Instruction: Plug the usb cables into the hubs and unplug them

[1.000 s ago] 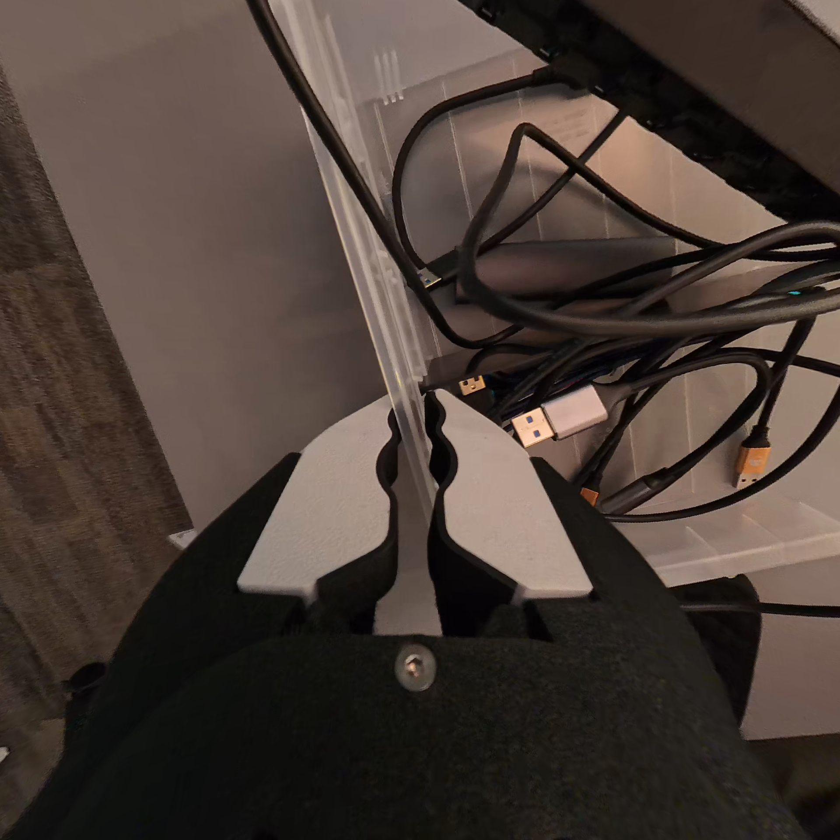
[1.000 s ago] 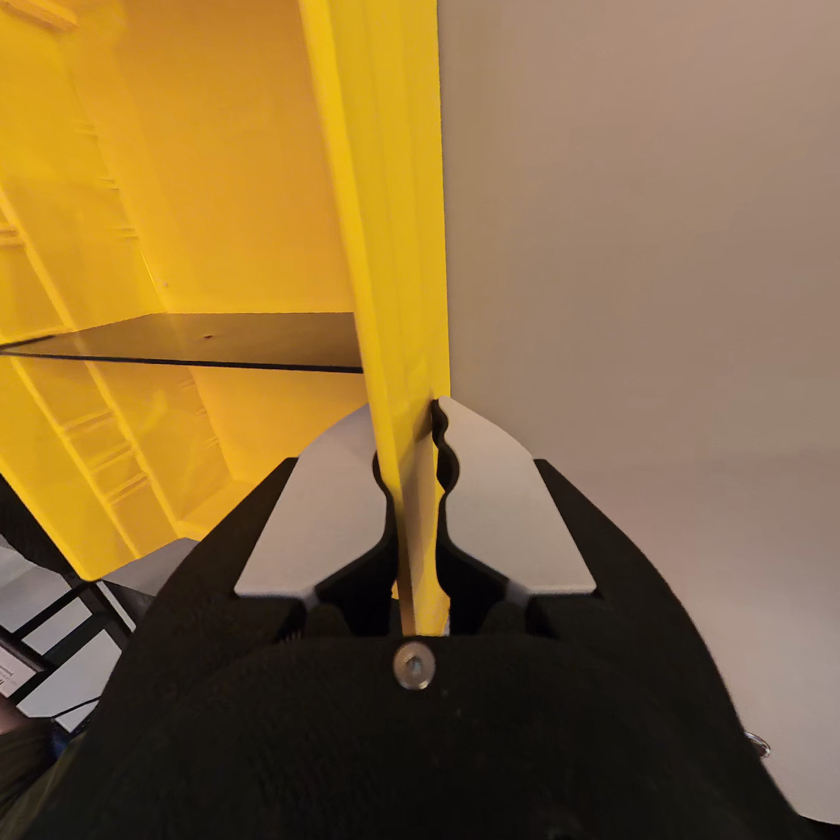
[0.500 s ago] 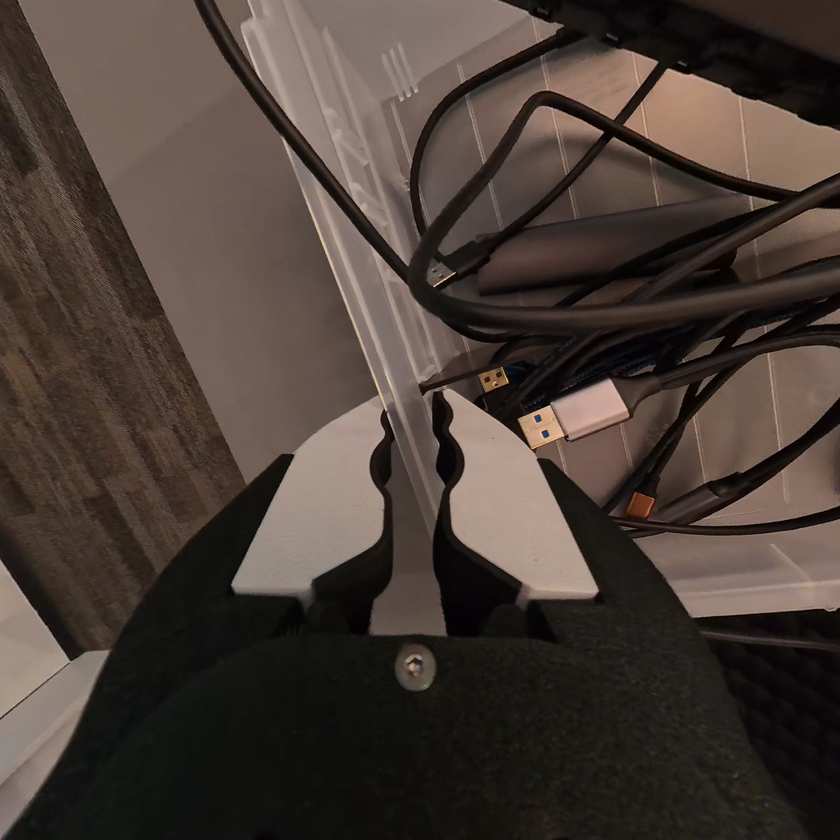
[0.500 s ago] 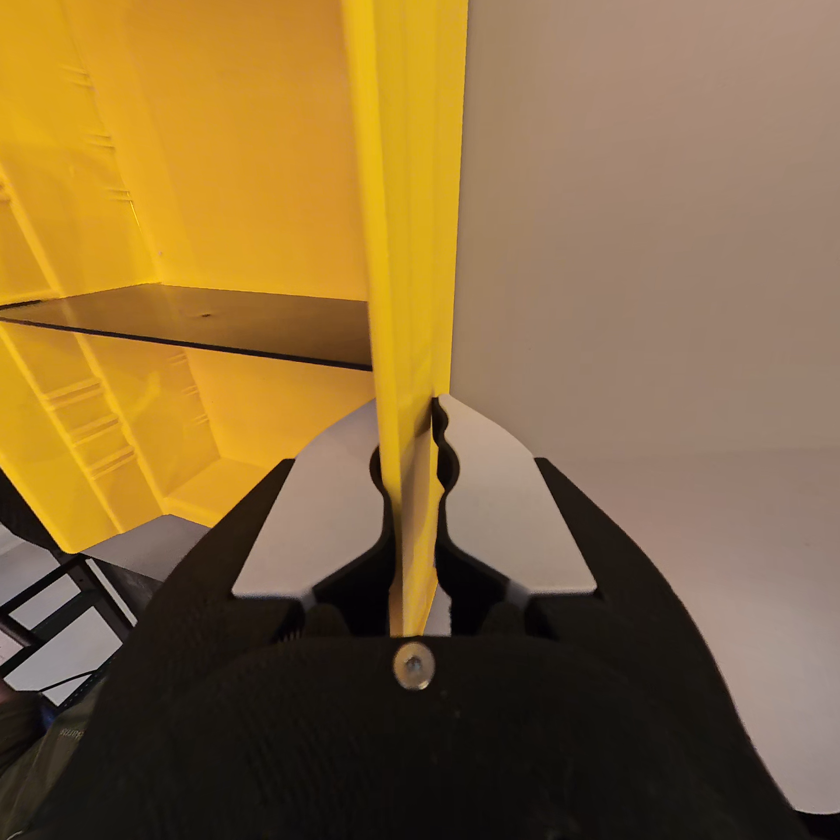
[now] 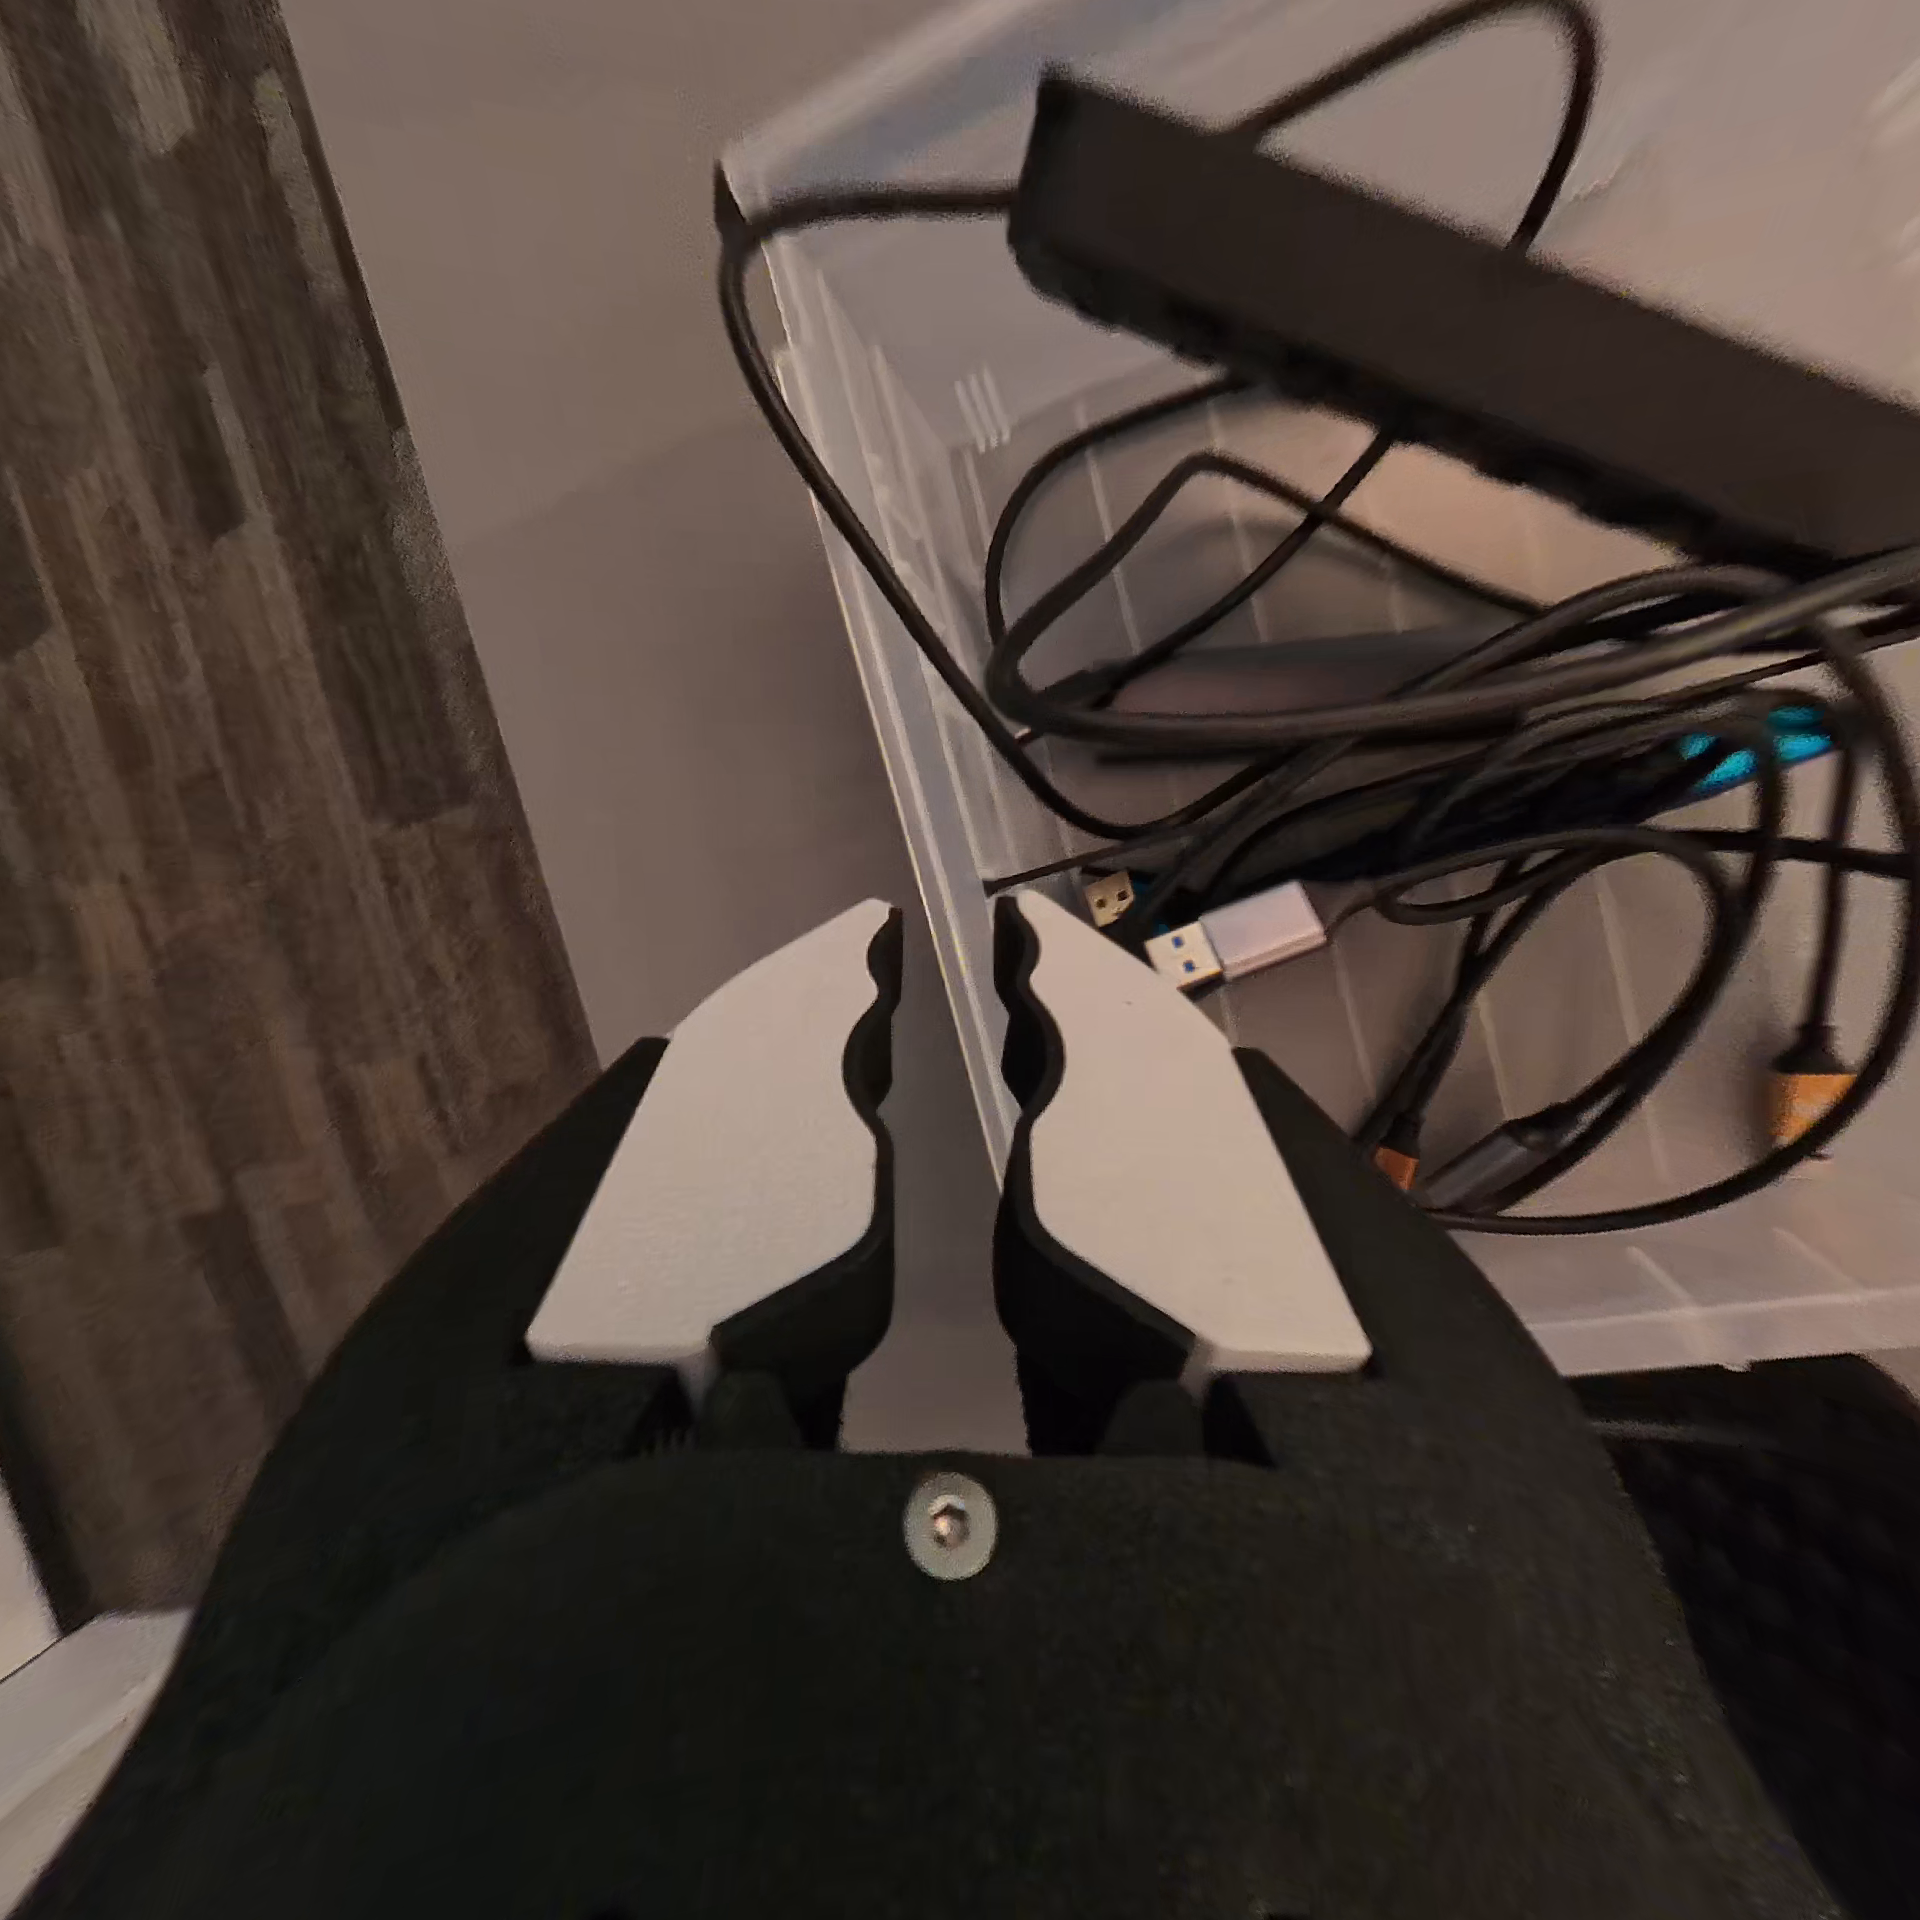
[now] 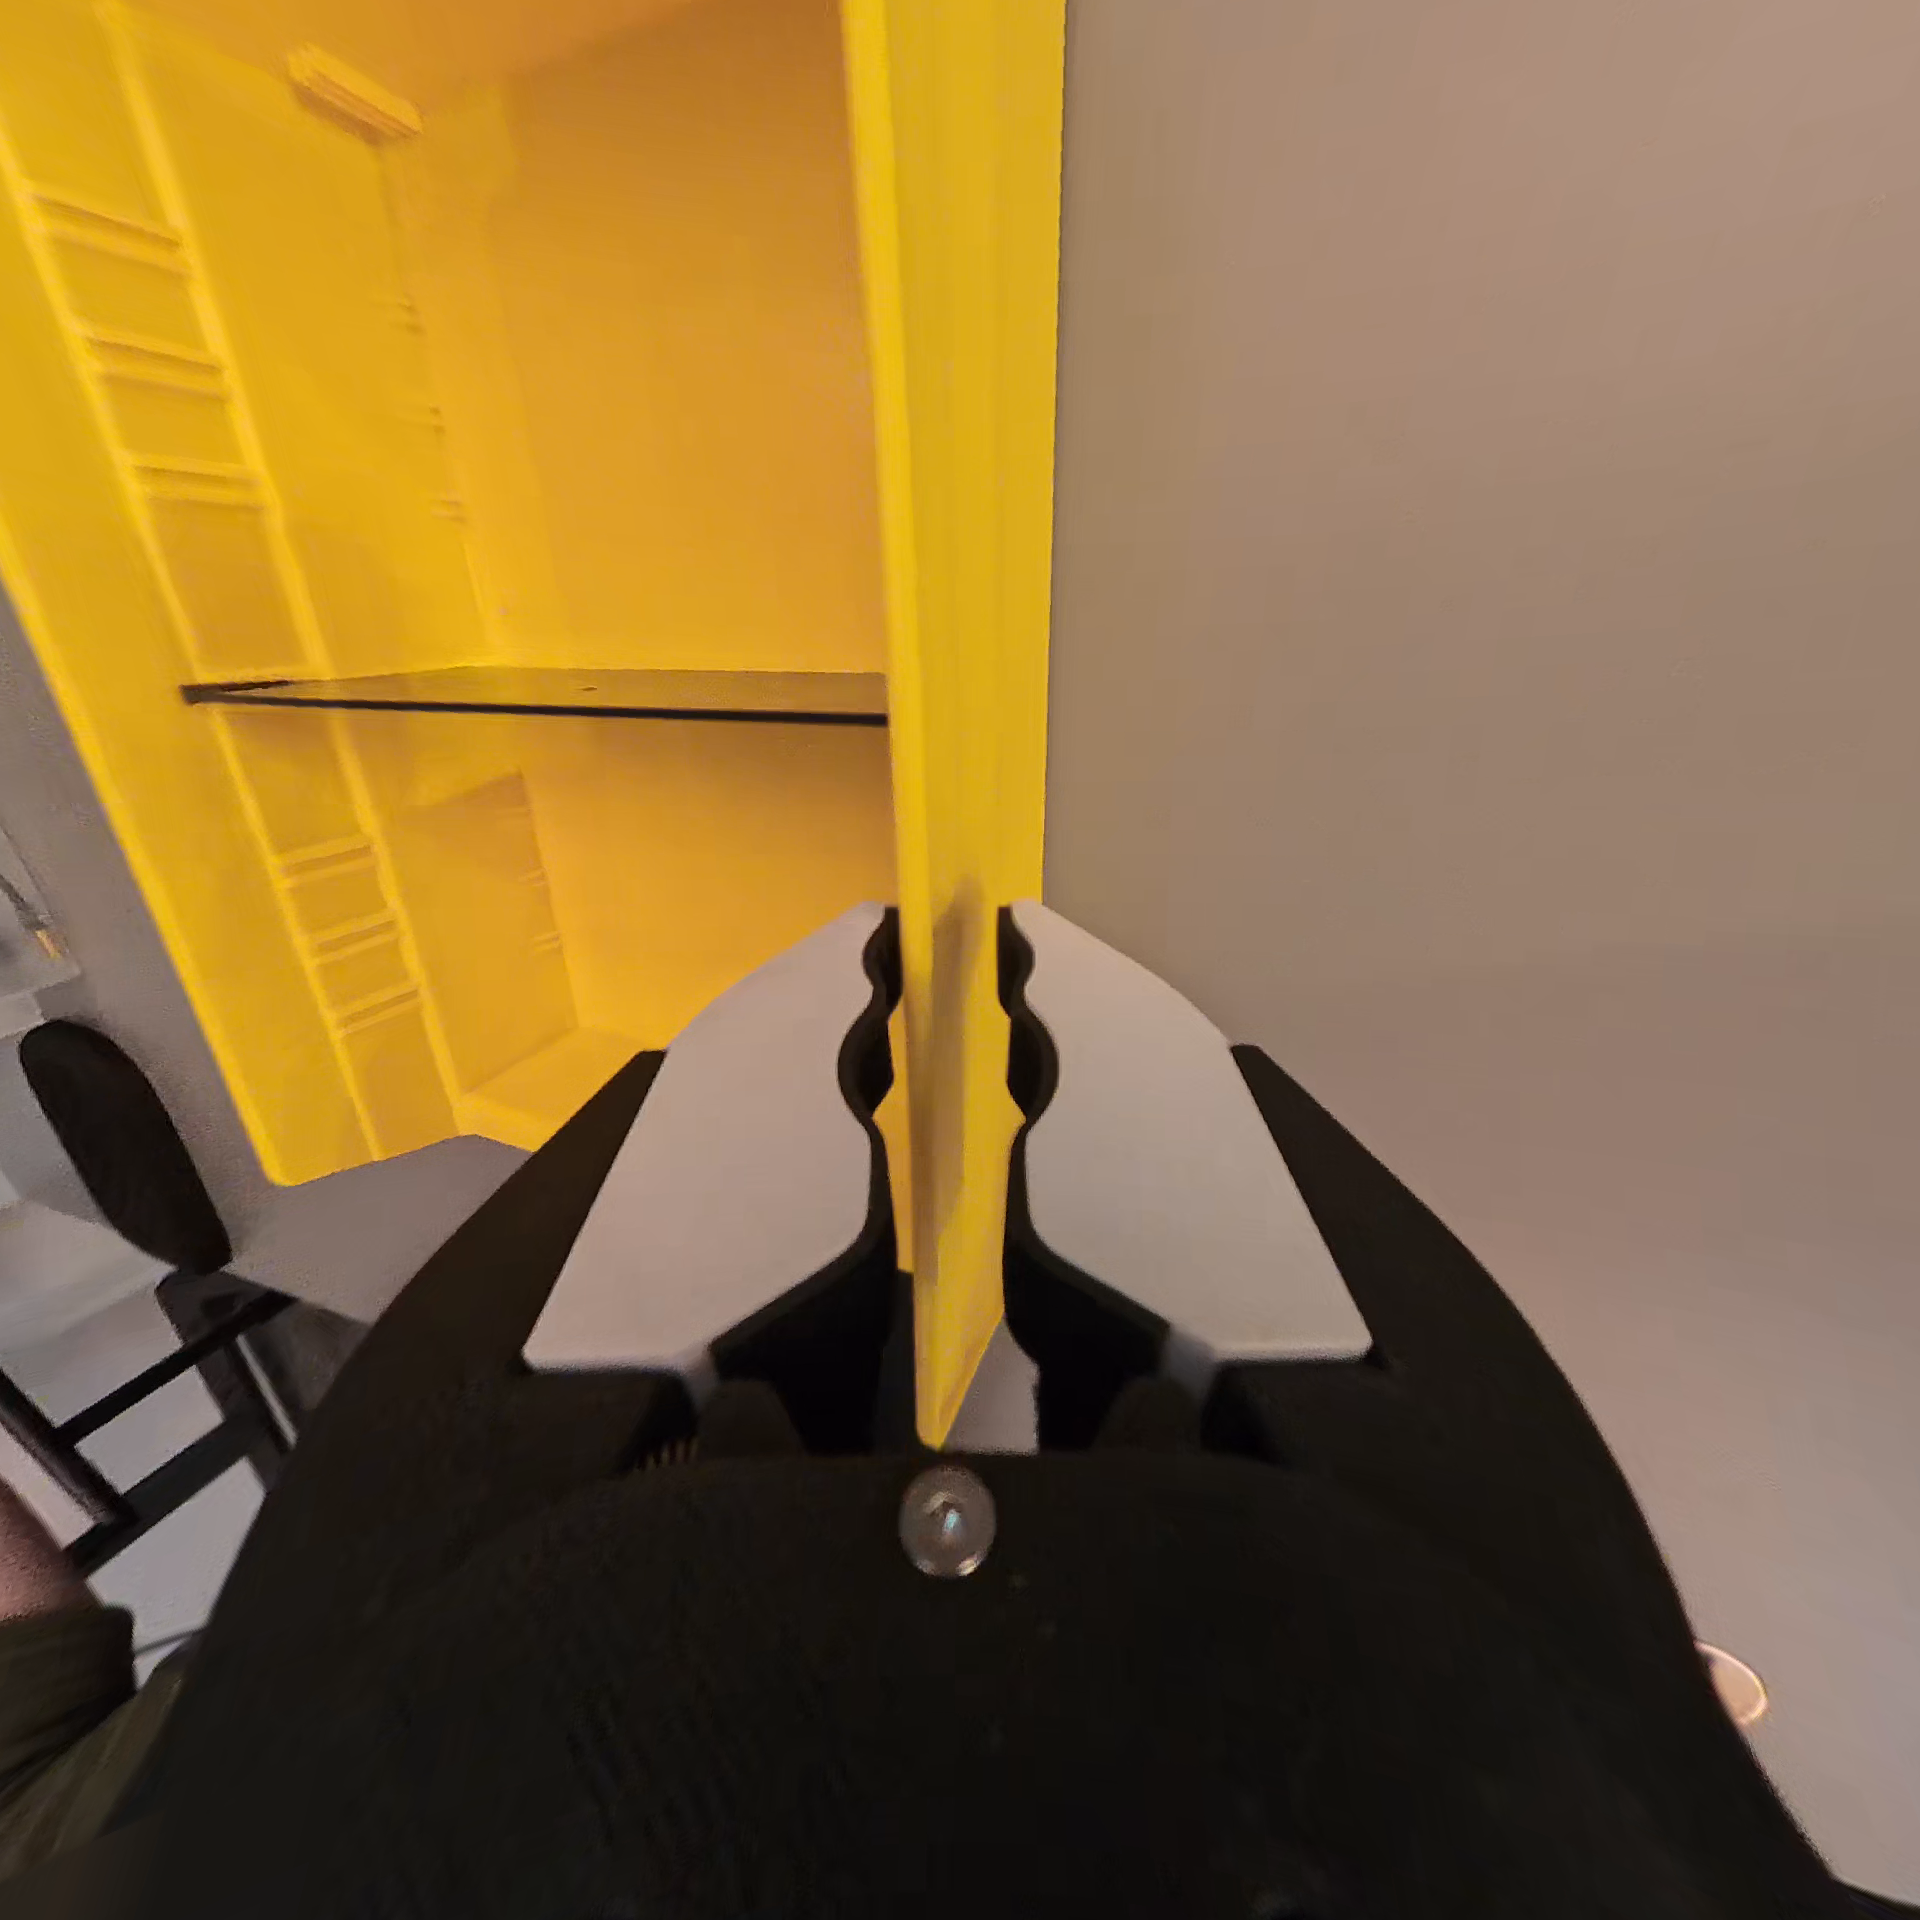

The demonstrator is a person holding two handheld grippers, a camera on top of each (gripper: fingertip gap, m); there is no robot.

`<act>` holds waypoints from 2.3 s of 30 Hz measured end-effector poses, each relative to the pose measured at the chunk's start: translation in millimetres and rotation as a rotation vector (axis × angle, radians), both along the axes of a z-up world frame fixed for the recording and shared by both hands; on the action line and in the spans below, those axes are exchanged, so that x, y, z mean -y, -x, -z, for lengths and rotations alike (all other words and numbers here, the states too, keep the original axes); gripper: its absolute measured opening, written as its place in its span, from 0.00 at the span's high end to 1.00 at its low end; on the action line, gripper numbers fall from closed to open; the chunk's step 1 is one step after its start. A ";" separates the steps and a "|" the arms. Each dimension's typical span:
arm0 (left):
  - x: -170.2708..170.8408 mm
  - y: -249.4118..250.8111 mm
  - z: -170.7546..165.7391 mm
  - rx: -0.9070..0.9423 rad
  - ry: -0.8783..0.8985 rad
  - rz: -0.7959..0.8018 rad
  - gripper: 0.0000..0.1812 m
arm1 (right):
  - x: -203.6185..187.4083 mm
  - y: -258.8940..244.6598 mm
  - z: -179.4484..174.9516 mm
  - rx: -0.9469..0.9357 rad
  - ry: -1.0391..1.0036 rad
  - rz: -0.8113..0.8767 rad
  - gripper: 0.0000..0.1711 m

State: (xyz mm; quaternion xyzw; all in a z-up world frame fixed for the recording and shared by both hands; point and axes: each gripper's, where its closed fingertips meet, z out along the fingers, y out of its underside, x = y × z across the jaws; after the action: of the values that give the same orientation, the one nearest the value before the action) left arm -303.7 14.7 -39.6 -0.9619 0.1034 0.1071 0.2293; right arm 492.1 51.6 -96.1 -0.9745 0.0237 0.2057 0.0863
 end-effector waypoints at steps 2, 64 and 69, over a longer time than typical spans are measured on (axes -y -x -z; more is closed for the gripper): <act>-1.8 -7.4 -18.4 0.061 -0.069 0.013 0.89 | 0.3 -4.3 -18.3 0.007 -0.072 0.021 0.90; 85.0 -119.9 -52.5 0.134 -0.283 0.430 0.97 | -12.9 67.2 -241.1 0.200 -1.550 -0.264 0.80; 87.9 -134.8 -5.6 0.167 -0.181 0.449 0.97 | -15.2 63.0 -235.7 0.202 -1.525 -0.264 0.80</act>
State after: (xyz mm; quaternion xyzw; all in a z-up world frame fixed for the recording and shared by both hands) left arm -168.9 -73.3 -33.9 -0.8959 0.2849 -0.0177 0.3404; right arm 429.1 66.8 139.6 -0.6548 -0.2482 0.0839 0.7089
